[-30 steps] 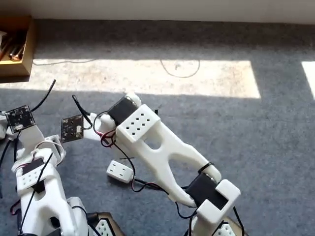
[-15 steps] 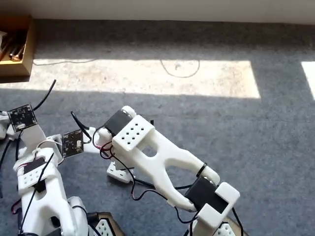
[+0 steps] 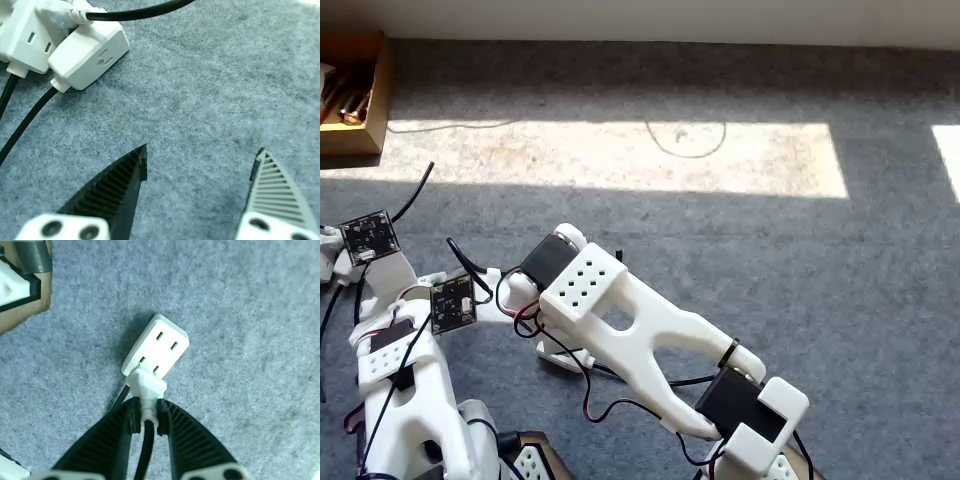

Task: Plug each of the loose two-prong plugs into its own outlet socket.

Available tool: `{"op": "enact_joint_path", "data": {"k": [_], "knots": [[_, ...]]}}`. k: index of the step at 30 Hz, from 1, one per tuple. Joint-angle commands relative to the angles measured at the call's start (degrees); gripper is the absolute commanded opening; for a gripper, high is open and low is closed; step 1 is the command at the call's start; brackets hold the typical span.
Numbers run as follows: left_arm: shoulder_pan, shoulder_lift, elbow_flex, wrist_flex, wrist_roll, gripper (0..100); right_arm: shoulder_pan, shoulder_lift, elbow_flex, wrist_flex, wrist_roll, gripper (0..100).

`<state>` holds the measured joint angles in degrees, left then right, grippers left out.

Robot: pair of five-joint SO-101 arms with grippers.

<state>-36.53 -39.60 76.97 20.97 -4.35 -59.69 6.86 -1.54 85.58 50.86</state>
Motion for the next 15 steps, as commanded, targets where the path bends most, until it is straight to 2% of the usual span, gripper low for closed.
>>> {"op": "enact_joint_path", "data": {"k": [1,15], "knots": [[0.7,-0.6,-0.1,-1.1,0.2,34,-0.7,-3.1,-0.4,-2.8,-0.5,0.7],[0.7,-0.6,-0.1,-1.0,-1.9,34,-0.6,1.4,2.0,-3.8,1.0,0.7]]}}
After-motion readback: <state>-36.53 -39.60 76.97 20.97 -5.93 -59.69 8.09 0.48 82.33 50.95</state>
